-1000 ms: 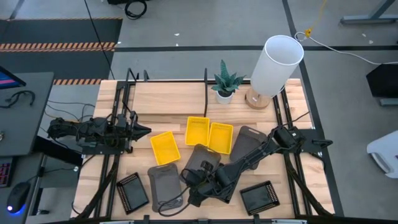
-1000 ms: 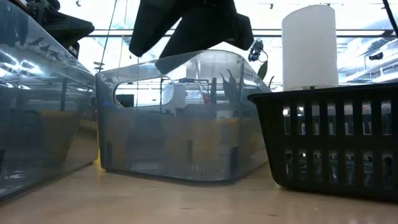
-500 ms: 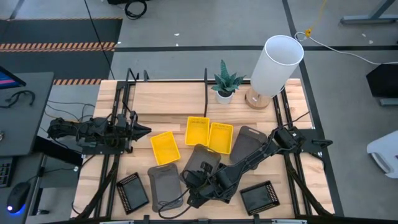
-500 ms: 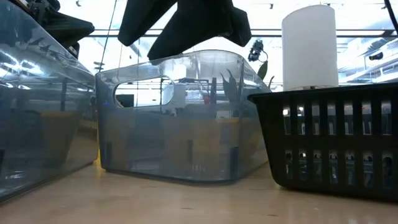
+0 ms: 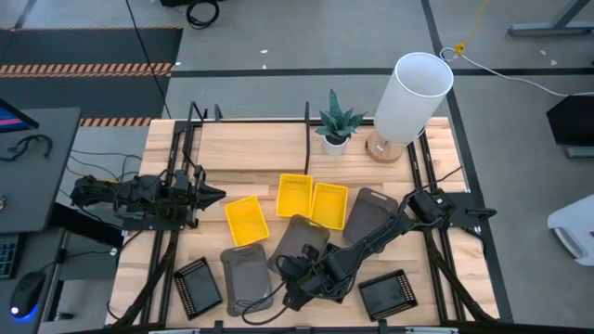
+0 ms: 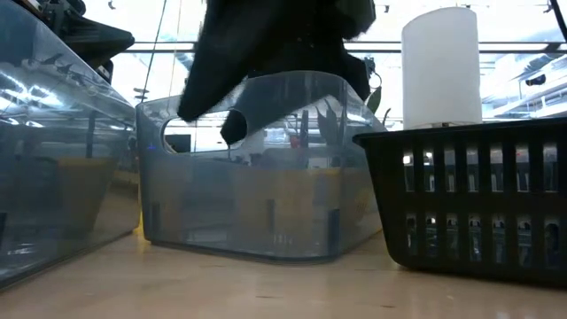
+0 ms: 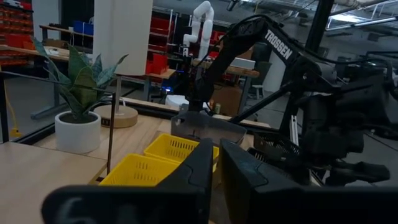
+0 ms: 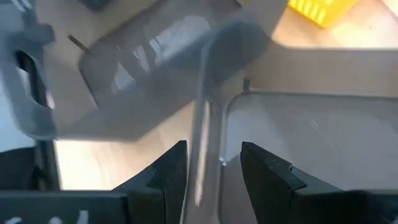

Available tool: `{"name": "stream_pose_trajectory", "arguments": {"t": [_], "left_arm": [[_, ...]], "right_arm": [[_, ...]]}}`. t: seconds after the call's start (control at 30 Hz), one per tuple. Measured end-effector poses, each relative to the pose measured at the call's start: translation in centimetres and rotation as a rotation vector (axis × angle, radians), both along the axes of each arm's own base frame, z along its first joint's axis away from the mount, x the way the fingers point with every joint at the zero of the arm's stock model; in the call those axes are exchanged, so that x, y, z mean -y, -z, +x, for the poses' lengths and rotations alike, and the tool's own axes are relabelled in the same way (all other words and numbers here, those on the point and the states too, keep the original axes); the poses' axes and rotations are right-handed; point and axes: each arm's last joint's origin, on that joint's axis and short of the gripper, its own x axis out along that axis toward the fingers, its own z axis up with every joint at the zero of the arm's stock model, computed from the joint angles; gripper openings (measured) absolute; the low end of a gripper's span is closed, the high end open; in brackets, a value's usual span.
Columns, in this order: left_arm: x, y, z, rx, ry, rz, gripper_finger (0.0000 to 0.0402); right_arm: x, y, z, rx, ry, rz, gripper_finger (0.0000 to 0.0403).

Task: Stack baskets on shelf by color
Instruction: Stack the middle transparent black bin into the right transparent black bin

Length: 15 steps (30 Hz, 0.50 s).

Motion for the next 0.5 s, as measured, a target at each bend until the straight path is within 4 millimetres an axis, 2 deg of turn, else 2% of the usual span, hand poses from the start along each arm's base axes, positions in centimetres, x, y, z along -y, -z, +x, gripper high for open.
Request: {"name": "stream_pose_trajectory", "arguments": {"t": [0.3,0.5], "left_arm": [[0.0,0.0,0.0,0.0,0.0,0.0,0.0035],[0.0,0.0,0.0,0.0,0.0,0.0,0.003]], "right_arm": [[0.08,0.67,-0.26,-0.028,-0.015,0.013,0.0154],[0.45,0.8,-0.19,-0.073,-0.035,0.061,0.0135]]}}
